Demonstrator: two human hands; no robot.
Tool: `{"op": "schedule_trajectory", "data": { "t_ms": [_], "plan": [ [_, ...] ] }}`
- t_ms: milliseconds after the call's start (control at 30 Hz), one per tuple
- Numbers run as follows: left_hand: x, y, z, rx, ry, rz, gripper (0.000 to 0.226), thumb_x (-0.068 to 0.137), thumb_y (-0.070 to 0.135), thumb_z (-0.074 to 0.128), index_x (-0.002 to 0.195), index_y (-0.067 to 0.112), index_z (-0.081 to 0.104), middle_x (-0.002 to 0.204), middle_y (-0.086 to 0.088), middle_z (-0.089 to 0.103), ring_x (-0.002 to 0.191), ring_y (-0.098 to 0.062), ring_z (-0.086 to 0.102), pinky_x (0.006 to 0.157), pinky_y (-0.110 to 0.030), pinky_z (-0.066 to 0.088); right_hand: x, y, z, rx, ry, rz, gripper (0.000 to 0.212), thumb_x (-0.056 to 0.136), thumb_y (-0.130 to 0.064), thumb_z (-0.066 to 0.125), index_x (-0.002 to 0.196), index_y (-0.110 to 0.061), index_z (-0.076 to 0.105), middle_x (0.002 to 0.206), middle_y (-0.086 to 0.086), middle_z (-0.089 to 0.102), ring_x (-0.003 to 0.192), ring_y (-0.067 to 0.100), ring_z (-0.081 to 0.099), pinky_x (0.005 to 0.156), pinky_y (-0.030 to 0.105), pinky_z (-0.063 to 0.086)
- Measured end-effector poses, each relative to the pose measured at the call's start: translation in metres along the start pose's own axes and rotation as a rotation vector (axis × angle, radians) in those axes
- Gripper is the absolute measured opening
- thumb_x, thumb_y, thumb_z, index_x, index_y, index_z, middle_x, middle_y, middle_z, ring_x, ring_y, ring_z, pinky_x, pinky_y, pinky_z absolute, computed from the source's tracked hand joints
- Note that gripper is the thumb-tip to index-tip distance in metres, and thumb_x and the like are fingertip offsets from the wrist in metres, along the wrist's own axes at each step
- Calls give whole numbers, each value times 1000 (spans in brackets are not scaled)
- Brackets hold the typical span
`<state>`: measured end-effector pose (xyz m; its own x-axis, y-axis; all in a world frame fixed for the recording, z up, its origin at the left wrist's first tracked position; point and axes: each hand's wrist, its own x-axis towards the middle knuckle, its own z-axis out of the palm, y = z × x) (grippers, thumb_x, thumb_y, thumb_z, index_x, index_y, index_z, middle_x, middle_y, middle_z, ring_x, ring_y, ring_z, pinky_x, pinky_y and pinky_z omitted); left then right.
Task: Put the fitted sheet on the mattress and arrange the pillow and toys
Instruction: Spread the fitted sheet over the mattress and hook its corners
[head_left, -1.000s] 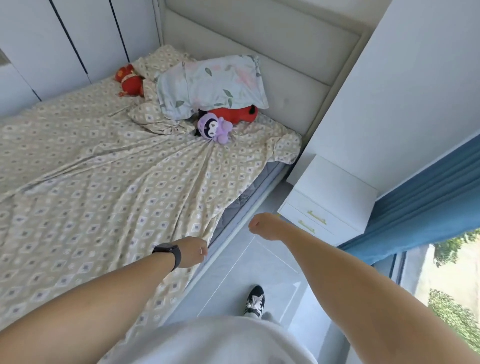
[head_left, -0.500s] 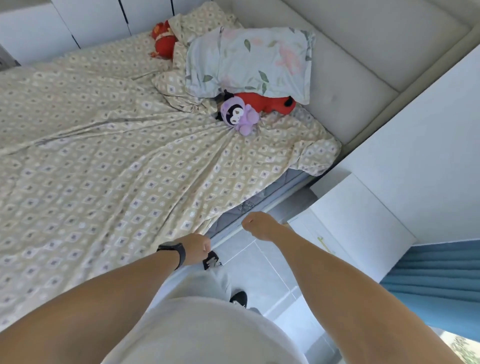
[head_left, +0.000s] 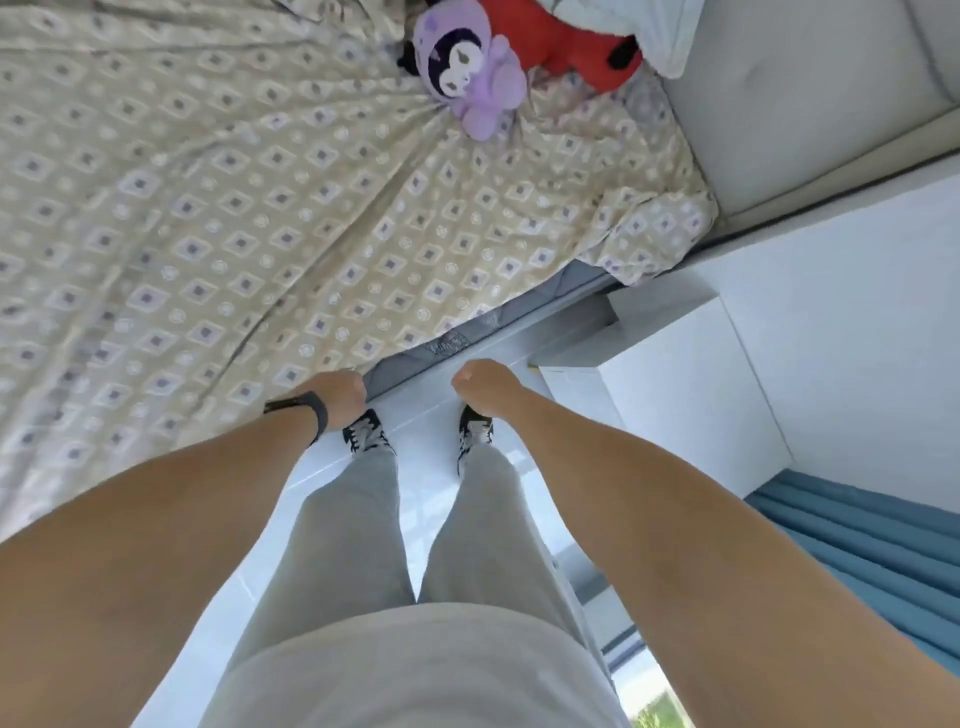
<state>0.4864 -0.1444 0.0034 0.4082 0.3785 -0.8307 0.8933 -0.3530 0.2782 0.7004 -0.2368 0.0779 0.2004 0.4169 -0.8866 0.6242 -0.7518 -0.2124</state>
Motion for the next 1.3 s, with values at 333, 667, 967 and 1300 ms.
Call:
{"op": "schedule_trajectory", "data": {
  "t_ms": [333,667,967,1300],
  "plan": [
    [109,4,51,-139,88,-195,31,93,21,55,124,16,58,131,-14,53,103,-34,57,78,-40,50,164,24,10,-124,-26,46,33,96,5,38,66,-6,40,74,5,39,73,22,45,70,33,41],
    [151,10,67,35,313,-214,87,82,24,65,154,24,15,149,-13,23,141,-37,21,99,-52,44,244,65,13,396,-48,55,16,100,-9,47,90,-22,47,92,7,58,88,26,61,89,48,56],
    [171,7,56,354,485,-97,63,75,11,67,132,5,42,126,-23,44,111,-44,48,76,-51,49,276,49,-40,-52,401,-228,87,90,0,51,159,-30,8,155,0,21,124,31,39,86,42,46],
    [189,37,58,210,398,-50,60,77,-3,66,133,3,42,126,-22,52,110,-42,52,81,-53,53,306,64,-52,-710,420,-521,96,78,-5,74,155,-20,19,151,7,36,133,36,41,113,60,32]
  ]
}}
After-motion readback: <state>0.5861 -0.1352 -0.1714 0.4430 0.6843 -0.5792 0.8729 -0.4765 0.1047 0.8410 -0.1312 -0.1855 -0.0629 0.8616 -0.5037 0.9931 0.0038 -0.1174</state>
